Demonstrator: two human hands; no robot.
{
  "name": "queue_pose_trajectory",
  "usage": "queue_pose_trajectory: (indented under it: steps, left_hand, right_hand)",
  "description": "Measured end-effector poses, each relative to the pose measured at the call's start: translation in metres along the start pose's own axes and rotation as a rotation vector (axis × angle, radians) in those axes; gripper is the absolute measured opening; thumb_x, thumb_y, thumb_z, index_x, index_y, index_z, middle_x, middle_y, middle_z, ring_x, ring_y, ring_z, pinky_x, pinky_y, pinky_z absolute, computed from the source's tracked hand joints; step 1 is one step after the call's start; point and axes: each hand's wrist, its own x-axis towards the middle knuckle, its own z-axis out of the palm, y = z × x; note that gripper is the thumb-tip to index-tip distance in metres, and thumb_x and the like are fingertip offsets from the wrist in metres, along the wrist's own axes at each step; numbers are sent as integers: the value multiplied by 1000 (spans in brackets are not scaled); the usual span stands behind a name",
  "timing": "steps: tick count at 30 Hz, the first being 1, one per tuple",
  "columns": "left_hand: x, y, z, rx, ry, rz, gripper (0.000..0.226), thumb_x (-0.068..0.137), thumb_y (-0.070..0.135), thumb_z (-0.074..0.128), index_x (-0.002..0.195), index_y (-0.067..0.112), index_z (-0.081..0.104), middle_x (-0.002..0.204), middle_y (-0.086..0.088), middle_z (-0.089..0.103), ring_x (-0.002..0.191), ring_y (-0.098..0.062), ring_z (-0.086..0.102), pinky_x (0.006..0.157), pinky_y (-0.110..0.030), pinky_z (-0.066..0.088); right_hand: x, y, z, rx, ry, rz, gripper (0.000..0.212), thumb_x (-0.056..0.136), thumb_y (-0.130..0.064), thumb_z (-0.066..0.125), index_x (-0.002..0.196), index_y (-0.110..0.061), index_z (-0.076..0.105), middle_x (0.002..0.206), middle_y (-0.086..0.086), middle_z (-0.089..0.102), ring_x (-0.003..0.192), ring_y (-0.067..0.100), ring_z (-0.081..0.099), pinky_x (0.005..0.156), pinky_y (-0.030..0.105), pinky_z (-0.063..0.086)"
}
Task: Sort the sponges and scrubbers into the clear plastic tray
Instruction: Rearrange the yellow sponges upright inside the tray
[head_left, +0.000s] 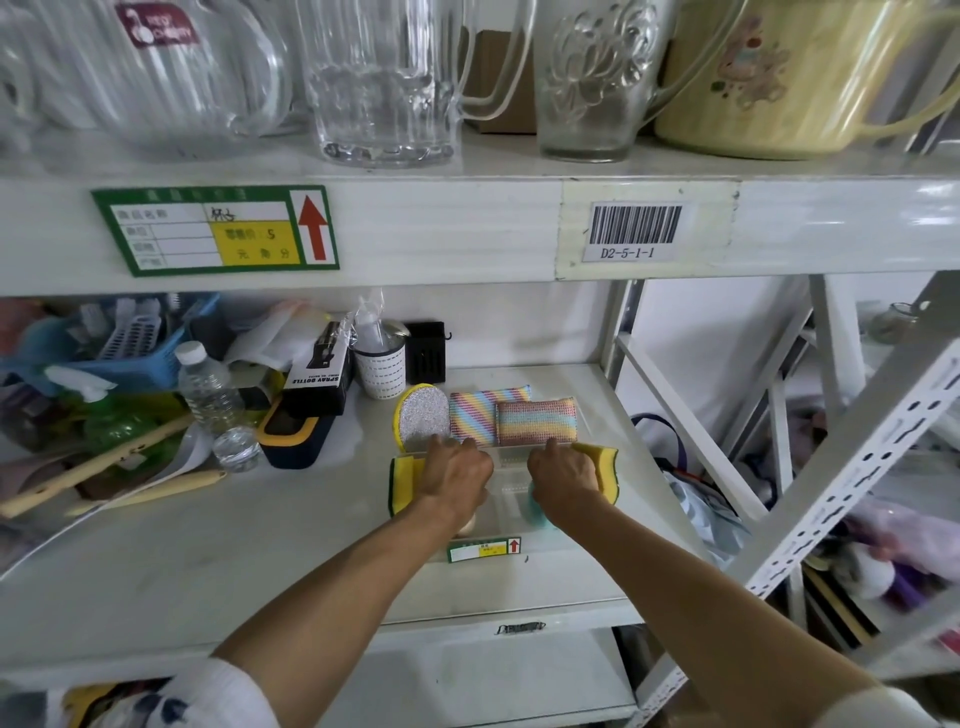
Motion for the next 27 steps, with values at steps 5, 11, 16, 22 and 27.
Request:
queue_pose_trajectory:
  steps: [5, 11, 16, 22, 27]
  left_hand:
    - [4, 7, -9, -190, 129, 8, 26, 91, 31, 58, 107, 12, 65, 110, -9, 66, 100, -29, 65, 86, -38, 44]
    - [16, 28, -13, -858, 48, -67, 26, 93, 13, 51, 112, 11, 69, 114, -8, 71, 104, -24, 66, 89, -37, 54]
    - [27, 53, -18, -1129, -49, -47, 31, 95, 5, 50, 123, 8, 63, 125, -10, 66, 114, -24, 61, 98, -32, 47]
    - [34, 80, -15, -1185, -112, -27, 34, 91, 7, 52, 123, 14, 61, 123, -6, 66, 114, -25, 61, 99, -35, 50]
    - [38, 85, -14, -1202, -91, -51, 35, 88, 5, 55, 122, 11, 58, 123, -7, 66, 114, -23, 61, 100, -37, 50]
  right_hand:
    - [1, 5, -12, 145, 55, 16, 32, 95, -23, 57, 126, -13, 53, 117, 9, 57, 101, 24, 63, 81, 33, 53]
    - [9, 48, -41, 275, 257, 193, 19, 95, -14, 48, 112, -9, 56, 111, 10, 58, 100, 28, 61, 78, 37, 49]
    - [-1, 69, -35, 227, -3, 292, 33, 96, -36, 46, 111, -10, 61, 112, 11, 64, 103, 28, 63, 79, 36, 46]
    - [-12, 66, -22, 388, -49, 340, 30, 96, -32, 48, 105, -7, 62, 110, 14, 67, 101, 31, 65, 71, 33, 43]
    - [-18, 61, -30, 539, 25, 415, 28, 94, -27, 50, 109, -4, 54, 111, 18, 66, 104, 36, 63, 72, 35, 44]
